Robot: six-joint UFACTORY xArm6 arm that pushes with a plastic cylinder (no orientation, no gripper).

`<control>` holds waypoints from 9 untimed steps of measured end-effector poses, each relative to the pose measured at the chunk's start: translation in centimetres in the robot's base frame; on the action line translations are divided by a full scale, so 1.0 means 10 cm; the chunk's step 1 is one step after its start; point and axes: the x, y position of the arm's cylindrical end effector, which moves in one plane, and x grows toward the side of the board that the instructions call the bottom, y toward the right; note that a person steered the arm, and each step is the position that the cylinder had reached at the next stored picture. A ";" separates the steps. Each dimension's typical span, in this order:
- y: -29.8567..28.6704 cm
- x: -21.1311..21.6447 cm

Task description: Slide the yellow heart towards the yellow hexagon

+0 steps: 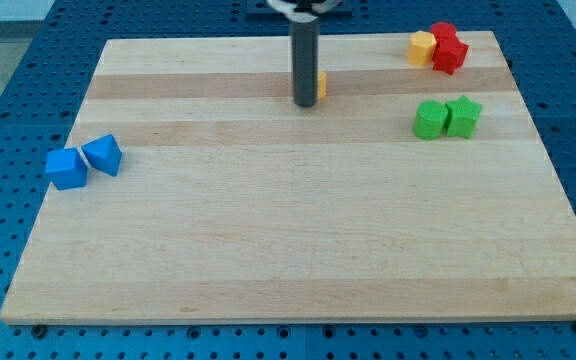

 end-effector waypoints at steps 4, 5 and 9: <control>-0.90 -0.49; -0.38 -0.58; -0.25 -0.16</control>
